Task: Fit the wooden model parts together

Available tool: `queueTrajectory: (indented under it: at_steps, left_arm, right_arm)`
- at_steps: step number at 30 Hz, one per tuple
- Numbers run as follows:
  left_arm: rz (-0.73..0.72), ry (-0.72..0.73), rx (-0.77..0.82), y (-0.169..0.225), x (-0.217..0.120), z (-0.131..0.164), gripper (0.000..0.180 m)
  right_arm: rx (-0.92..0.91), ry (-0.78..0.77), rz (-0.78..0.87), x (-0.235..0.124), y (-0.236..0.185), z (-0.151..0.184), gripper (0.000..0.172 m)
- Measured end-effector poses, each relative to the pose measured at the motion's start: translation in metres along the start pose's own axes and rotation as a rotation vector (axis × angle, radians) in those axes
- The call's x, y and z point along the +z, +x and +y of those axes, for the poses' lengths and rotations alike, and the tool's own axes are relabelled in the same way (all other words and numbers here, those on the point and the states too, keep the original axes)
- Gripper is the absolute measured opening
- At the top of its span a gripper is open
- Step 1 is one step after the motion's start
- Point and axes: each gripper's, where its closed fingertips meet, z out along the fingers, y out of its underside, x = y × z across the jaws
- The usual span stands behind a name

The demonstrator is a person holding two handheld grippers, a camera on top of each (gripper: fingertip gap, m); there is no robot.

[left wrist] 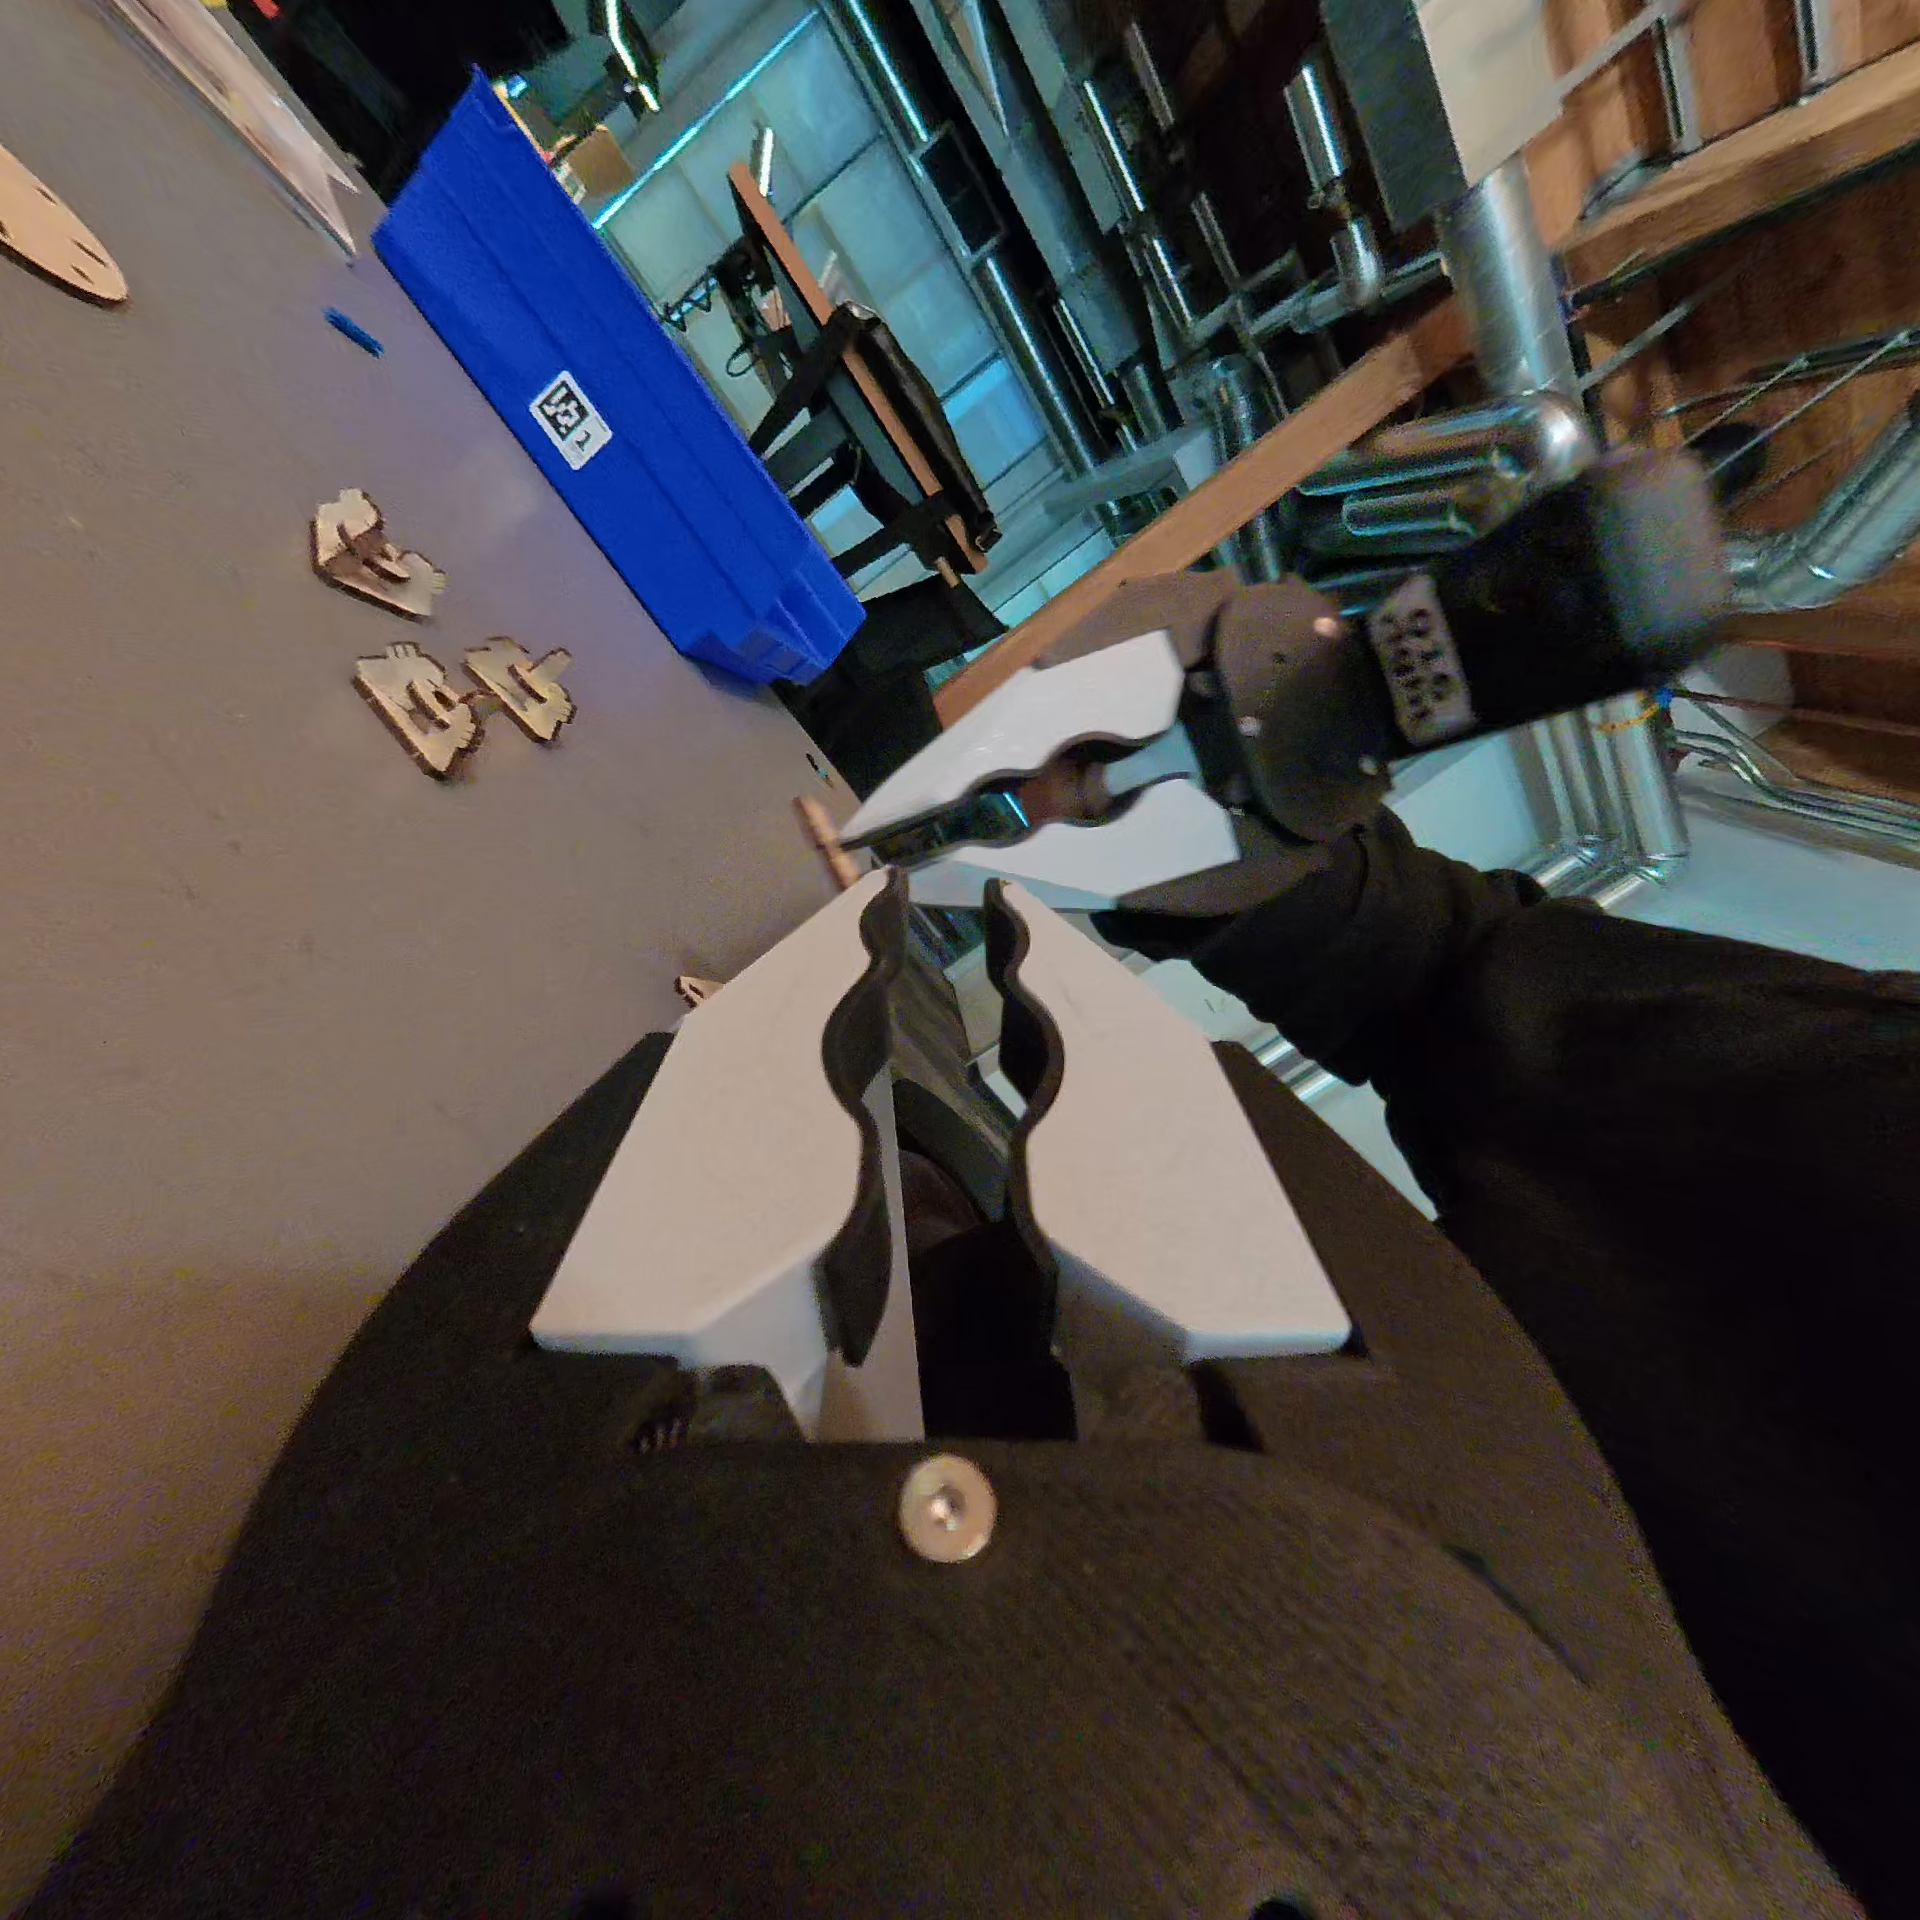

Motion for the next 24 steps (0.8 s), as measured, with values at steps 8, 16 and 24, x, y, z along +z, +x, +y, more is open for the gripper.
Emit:
queueTrajectory:
  at_steps: [8, 16, 24]
  left_arm:
    - [0.136, 0.023, -0.060, 0.017, -0.002, -0.003, 0.002]
    - [0.375, 0.120, -0.189, 0.039, -0.015, -0.019, 0.001]
    - [0.542, 0.102, -0.248, 0.060, -0.016, -0.018, 0.001]
  right_arm:
    - [-0.242, 0.127, 0.132, -0.022, -0.018, -0.047, 0.004]
    - [0.202, 0.396, 0.055, -0.039, -0.011, -0.071, 0.027]
    - [0.386, 0.539, -0.154, -0.046, -0.026, -0.084, 0.011]
